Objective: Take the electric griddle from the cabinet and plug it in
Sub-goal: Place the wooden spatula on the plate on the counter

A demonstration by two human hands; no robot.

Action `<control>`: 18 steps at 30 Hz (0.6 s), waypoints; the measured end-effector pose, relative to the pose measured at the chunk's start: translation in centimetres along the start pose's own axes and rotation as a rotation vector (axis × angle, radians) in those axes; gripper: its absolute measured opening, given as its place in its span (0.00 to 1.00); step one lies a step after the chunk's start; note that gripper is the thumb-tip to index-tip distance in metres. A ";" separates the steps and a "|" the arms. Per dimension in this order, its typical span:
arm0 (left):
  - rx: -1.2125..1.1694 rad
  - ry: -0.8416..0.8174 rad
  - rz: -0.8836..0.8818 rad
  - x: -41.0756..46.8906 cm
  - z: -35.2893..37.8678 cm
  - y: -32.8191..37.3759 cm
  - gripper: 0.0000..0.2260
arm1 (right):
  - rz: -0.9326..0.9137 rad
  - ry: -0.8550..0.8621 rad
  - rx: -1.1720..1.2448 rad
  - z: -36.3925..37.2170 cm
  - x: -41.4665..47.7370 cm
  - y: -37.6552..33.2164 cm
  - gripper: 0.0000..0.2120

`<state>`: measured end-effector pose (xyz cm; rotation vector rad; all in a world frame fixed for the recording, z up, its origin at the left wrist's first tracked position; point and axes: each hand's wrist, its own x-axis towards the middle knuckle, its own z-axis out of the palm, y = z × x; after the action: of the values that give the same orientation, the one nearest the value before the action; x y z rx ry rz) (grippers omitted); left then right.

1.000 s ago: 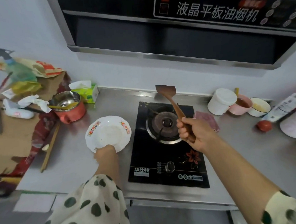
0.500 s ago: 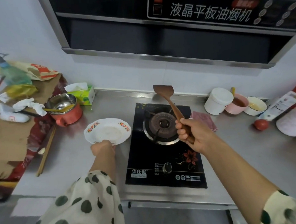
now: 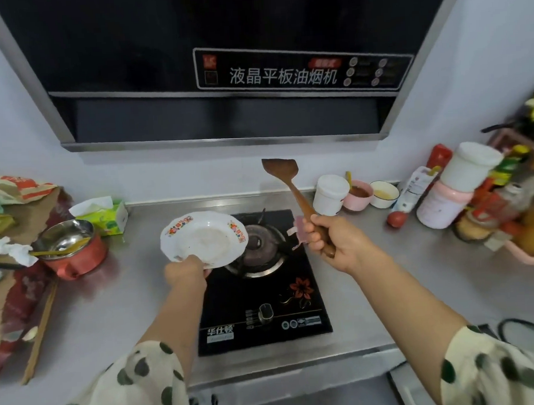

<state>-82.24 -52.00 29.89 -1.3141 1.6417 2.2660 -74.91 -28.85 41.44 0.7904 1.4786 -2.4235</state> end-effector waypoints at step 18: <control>0.335 -0.589 0.026 -15.9 18.2 -11.8 0.18 | -0.309 0.404 0.215 -18.7 -11.3 -2.8 0.09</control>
<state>-77.16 -25.70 32.67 -0.4880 1.6968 1.9919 -60.32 -12.44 42.89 1.2425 1.5909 -2.8118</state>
